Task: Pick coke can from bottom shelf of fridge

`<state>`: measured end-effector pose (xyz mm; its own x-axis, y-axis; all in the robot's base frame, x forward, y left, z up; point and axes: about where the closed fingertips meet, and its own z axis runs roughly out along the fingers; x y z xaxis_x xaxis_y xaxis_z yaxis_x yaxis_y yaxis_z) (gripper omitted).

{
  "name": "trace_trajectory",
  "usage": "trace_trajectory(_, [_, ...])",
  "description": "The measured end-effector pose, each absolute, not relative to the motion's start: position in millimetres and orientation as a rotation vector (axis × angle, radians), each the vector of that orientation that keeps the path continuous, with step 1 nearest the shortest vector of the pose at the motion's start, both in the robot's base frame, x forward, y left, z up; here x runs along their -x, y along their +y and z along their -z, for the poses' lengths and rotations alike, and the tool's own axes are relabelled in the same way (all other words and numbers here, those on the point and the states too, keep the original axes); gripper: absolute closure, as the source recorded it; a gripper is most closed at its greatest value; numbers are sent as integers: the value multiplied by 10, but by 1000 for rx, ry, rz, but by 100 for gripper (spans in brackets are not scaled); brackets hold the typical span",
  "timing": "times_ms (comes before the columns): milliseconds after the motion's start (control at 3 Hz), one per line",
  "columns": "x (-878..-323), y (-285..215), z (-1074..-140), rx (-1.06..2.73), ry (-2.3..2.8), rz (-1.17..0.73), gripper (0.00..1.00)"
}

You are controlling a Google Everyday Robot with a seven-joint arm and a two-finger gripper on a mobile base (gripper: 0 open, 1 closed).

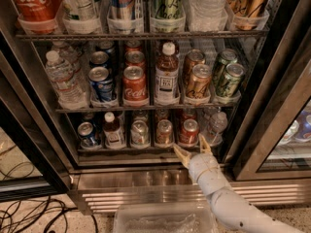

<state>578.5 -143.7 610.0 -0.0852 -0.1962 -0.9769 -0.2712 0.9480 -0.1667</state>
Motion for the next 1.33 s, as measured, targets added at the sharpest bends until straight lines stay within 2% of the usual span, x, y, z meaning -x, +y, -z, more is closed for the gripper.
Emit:
trace_trajectory(667, [-5888, -1482, -6069, 343, 1648, -29, 36])
trace_trajectory(1333, [-6029, -1526, -6037, 329, 1636, 13, 34])
